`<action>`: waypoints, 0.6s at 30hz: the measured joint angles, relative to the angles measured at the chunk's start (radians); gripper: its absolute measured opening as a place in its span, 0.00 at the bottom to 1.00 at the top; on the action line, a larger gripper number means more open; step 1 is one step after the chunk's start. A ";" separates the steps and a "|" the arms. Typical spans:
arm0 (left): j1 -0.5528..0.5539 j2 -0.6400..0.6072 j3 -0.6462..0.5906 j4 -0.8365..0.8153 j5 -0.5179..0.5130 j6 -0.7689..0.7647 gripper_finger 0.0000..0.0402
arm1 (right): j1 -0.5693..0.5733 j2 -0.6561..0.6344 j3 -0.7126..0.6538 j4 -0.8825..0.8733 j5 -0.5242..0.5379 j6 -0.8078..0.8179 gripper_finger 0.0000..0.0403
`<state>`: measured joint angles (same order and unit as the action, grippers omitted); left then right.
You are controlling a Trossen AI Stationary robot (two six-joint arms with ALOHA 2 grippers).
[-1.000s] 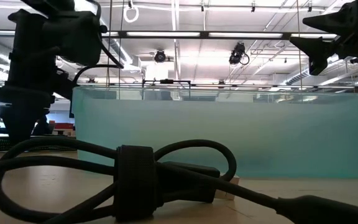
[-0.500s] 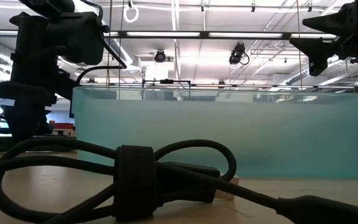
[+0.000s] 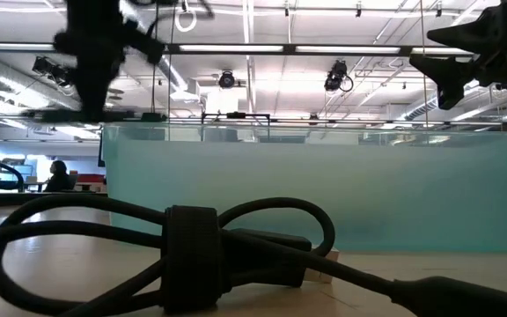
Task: Pick & Place USB Port
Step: Put the striped green charger cable into the blue bin
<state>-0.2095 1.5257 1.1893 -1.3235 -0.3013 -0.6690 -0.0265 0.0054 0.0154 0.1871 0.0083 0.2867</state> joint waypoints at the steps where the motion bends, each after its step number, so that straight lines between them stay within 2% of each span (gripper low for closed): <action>1: 0.000 -0.003 0.051 -0.034 -0.019 0.011 0.05 | 0.000 0.000 0.000 -0.006 0.007 0.000 0.55; 6: -0.008 -0.003 0.292 -0.004 -0.072 0.112 0.05 | 0.000 0.000 0.000 -0.019 0.052 -0.008 0.55; 9: -0.012 -0.002 0.371 0.121 -0.060 0.188 0.05 | 0.000 0.000 0.000 -0.017 0.063 -0.008 0.55; 14: -0.022 0.030 0.396 0.337 0.048 0.258 0.05 | 0.000 0.000 0.000 -0.017 0.062 -0.008 0.55; 18: -0.032 0.110 0.395 0.366 0.081 0.265 0.05 | 0.000 0.000 0.000 -0.011 0.062 -0.008 0.55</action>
<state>-0.2410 1.6357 1.5841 -0.9575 -0.2202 -0.4038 -0.0265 0.0055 0.0154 0.1764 0.0707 0.2786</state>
